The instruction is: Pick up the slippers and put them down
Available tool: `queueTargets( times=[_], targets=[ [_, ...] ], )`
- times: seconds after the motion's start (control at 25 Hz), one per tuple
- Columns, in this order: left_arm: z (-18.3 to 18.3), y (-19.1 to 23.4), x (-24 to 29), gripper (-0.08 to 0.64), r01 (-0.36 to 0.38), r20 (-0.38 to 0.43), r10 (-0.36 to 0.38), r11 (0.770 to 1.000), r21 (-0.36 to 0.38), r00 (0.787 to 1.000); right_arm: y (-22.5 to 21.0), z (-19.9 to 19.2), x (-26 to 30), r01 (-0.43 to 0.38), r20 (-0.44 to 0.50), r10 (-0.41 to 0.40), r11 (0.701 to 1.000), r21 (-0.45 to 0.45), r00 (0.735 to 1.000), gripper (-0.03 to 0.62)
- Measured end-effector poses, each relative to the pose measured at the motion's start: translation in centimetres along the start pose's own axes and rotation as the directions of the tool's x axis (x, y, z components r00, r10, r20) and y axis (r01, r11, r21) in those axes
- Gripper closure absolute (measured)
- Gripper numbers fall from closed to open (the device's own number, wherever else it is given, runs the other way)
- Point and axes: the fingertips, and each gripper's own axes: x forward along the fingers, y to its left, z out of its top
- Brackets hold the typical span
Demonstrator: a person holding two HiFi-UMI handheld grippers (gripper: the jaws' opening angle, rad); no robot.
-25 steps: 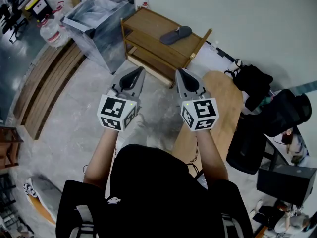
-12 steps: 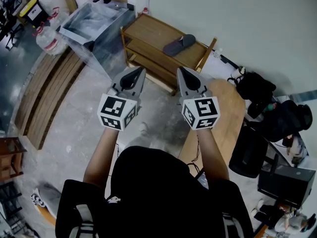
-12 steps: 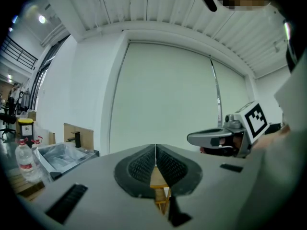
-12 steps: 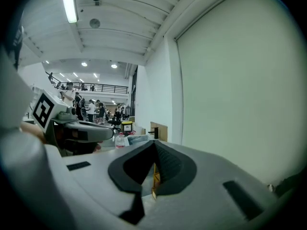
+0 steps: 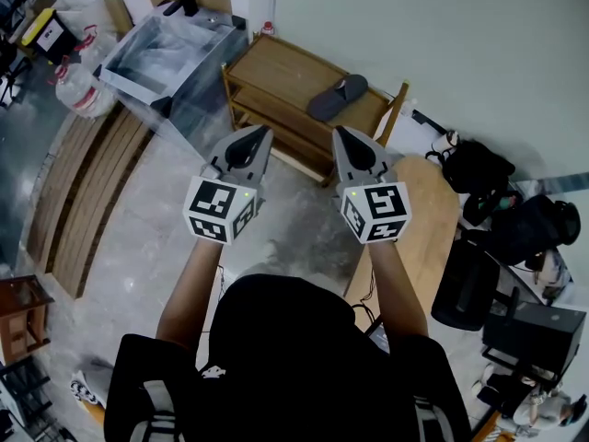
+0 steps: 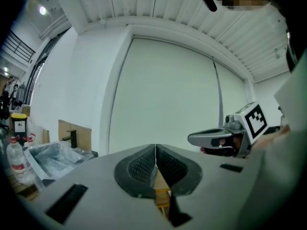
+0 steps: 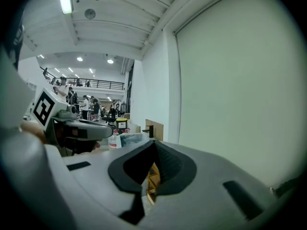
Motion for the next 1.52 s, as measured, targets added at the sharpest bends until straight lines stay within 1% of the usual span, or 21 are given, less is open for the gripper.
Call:
queueTargets(
  times=[0.12,0.24,0.32,0.64,1.12,1.52],
  targets=[
    [-0.4,1.5,0.7,0.554,0.008,-0.008,-0.008,1.0,-0.004,1.0,-0.2,-0.2,1.4,0.009,-0.005,-0.009,1.0,0.0,1.0,0.592],
    [-1.0,2.7,1.3,0.554,-0.004,-0.009,0.004,1.0,-0.02,1.0,-0.5,-0.6,2.3,0.016,-0.014,-0.016,1.0,0.001,1.0,0.592],
    [-1.3,3.1,1.7,0.554,-0.013,-0.011,0.013,0.999,-0.031,1.0,-0.8,-1.1,2.7,0.022,-0.023,-0.022,1.0,0.003,0.999,0.592],
    [-2.1,4.3,4.5,0.554,-0.003,-0.039,0.001,0.999,-0.052,0.999,-2.8,-2.1,4.9,0.026,-0.045,-0.025,0.999,0.027,0.999,0.592],
    [-3.1,4.6,12.2,0.554,0.004,-0.082,-0.008,0.999,-0.052,0.997,-8.9,-3.8,9.5,0.009,-0.061,-0.005,0.998,0.057,0.998,0.592],
    [-5.3,5.6,18.0,0.554,-0.008,-0.127,-0.002,0.997,-0.081,0.992,-13.6,-6.3,13.1,-0.005,-0.119,0.014,0.997,0.079,0.993,0.592]
  ],
)
